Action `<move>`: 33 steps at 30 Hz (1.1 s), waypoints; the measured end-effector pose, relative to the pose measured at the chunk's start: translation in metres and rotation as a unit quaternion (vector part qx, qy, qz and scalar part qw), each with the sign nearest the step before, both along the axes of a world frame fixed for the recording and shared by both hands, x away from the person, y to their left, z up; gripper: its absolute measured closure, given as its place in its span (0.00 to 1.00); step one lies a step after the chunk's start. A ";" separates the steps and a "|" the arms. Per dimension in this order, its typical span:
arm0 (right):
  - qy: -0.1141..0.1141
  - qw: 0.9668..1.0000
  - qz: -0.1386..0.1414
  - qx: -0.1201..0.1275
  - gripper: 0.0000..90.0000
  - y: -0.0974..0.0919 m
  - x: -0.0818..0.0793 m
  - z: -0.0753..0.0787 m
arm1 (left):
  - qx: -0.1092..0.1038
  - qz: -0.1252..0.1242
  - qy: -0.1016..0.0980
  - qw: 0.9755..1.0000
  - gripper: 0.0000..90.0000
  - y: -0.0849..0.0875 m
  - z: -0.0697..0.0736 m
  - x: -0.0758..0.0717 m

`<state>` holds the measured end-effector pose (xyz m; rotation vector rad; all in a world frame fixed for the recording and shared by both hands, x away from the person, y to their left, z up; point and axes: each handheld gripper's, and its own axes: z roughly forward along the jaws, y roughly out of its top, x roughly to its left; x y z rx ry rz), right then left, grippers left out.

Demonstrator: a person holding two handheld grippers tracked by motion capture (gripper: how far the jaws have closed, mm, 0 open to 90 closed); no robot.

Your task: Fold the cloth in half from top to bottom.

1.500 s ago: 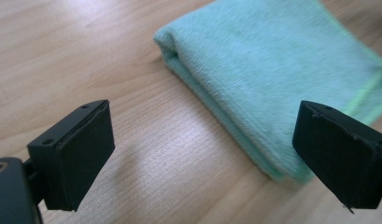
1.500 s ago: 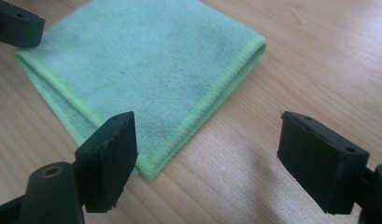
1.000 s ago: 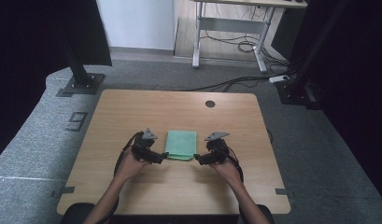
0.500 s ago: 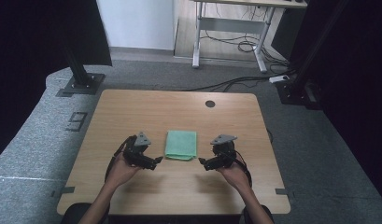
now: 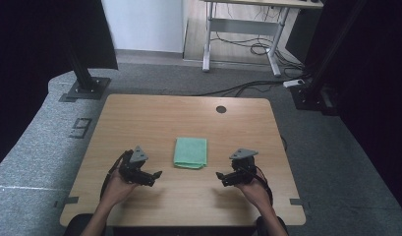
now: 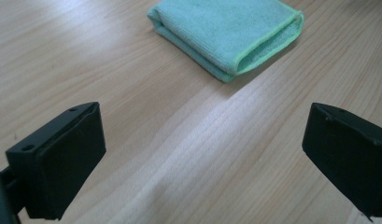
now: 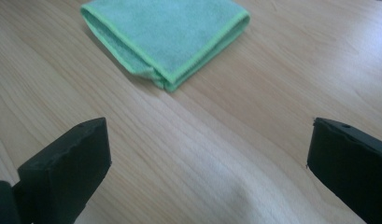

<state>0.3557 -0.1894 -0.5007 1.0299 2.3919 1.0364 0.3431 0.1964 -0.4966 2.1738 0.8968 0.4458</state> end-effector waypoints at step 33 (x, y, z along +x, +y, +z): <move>0.021 0.999 -0.034 0.000 0.00 -0.021 -0.016 -0.056 | 0.024 -0.002 0.055 0.998 0.00 -0.003 -0.053 -0.011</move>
